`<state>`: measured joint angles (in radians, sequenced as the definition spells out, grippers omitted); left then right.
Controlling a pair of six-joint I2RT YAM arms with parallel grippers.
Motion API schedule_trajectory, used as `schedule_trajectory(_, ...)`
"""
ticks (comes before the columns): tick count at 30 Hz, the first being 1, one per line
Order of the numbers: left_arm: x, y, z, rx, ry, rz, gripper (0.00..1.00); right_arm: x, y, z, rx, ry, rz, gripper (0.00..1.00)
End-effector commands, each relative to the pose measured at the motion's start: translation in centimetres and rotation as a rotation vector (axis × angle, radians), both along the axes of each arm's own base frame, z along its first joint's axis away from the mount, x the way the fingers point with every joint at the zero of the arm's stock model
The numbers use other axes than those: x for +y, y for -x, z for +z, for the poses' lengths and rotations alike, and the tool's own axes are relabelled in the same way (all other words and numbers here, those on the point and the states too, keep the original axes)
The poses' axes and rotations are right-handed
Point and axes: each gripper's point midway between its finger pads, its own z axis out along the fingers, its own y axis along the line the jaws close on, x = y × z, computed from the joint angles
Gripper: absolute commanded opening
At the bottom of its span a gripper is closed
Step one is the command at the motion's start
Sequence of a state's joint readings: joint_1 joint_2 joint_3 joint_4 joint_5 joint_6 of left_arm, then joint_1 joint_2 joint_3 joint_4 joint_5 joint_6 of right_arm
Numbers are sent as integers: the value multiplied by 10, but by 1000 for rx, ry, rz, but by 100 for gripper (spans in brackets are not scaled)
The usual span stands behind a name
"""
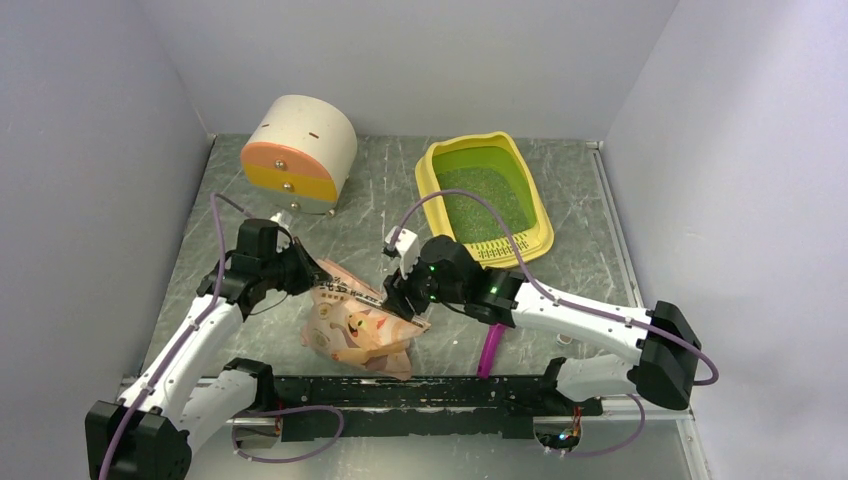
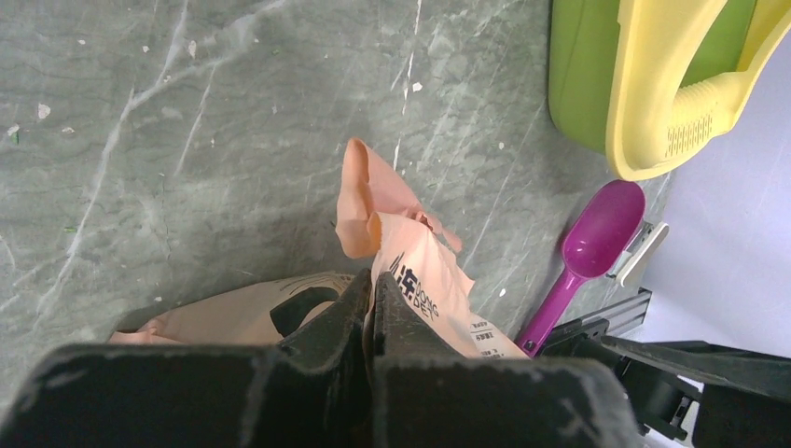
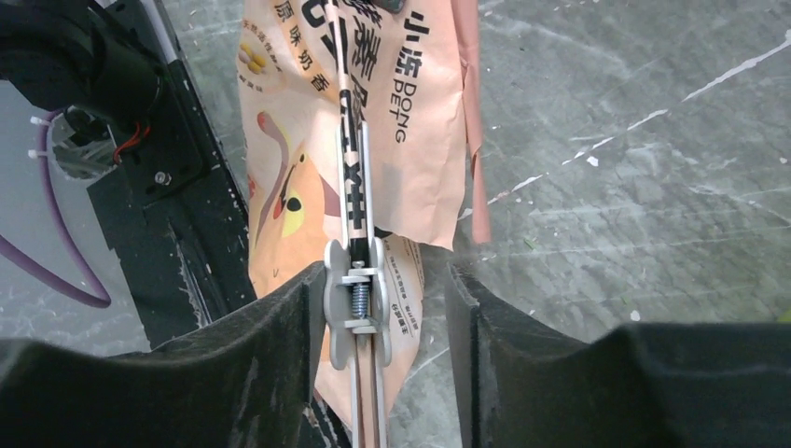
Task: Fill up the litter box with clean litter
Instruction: Remove the clamp from the cat litter bag.
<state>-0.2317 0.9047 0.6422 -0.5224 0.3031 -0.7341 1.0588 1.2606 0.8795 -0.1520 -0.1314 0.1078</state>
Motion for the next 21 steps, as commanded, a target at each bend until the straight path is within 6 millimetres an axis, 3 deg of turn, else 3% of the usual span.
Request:
schedule_trajectory(1, -9, -5, 24, -60, 37, -55, 5, 3, -3, 17, -19, 1, 3, 47)
schedule_trajectory(8, -8, -7, 28, -75, 28, -50, 5, 4, 2, 8, 19, 44, 23, 26)
schedule_trajectory(9, -7, -7, 29, -76, 25, -50, 5, 4, 2, 10, 18, 45, 24, 27)
schedule_trajectory(12, -6, -9, 32, -85, 16, -49, 5, 4, 4, 13, 22, 44, 39, 47)
schedule_trajectory(15, -6, -10, 35, -92, 14, -50, 5, 3, 8, 13, 27, 45, 61, 49)
schedule_trajectory(21, -7, -11, 36, -95, 18, -53, 5, 3, 3, 7, 23, 79, 46, 26)
